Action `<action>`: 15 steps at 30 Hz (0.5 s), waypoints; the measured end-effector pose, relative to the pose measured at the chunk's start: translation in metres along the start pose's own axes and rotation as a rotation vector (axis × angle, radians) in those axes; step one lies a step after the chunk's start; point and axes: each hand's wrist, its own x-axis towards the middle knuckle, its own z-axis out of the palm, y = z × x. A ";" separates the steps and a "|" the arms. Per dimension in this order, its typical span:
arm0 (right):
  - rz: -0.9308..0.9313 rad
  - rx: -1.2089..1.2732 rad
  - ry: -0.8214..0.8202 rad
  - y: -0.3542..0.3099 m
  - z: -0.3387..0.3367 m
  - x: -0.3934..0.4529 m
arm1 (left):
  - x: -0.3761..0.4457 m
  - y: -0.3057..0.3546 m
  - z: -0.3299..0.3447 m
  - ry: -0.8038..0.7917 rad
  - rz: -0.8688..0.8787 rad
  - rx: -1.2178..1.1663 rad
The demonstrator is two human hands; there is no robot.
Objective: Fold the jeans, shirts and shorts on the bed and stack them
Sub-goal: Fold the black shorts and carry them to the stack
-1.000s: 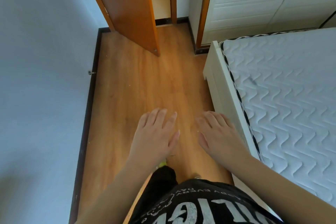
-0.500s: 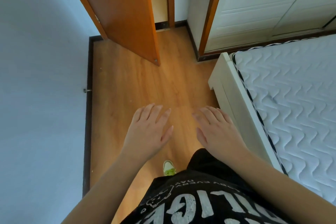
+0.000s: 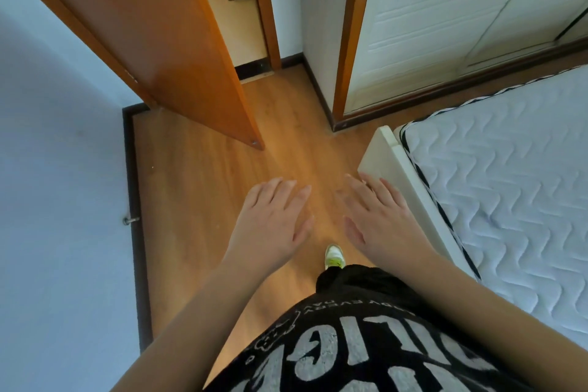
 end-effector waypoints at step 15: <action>0.189 0.042 0.153 0.066 -0.025 0.222 | 0.229 -0.135 -0.014 0.065 0.028 -0.028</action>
